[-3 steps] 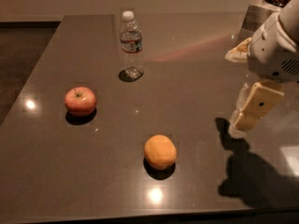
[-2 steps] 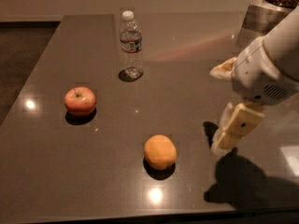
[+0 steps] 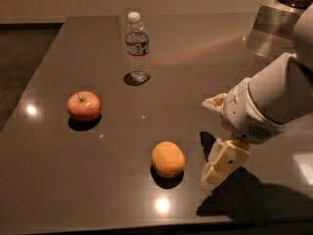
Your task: Move orange near water bottle
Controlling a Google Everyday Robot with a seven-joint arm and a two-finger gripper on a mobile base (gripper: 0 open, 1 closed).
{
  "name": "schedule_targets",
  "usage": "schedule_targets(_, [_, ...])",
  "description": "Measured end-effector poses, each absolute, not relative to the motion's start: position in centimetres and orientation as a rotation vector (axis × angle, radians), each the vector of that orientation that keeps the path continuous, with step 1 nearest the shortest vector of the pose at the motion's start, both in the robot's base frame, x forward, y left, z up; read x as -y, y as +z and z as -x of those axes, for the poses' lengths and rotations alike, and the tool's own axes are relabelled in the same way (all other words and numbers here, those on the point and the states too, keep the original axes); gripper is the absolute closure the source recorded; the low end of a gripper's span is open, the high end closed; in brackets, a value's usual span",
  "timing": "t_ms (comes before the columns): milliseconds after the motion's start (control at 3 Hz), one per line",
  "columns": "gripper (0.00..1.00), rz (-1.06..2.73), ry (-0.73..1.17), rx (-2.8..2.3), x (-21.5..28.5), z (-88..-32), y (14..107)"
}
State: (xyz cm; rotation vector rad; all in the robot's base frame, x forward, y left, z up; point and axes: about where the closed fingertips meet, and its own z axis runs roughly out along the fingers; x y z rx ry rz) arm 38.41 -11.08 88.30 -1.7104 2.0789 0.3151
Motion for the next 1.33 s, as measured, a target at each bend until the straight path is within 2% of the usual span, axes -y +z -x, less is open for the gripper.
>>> schedule_targets(667, [0.0,1.752,0.533,-1.942,5.1,-36.6,86.7])
schedule_targets(1000, [0.03,1.78,0.583,-1.884,3.0,-36.2,86.4])
schedule_targets(1333, [0.25,1.793,0.583,-1.872,2.7,-36.1,86.0])
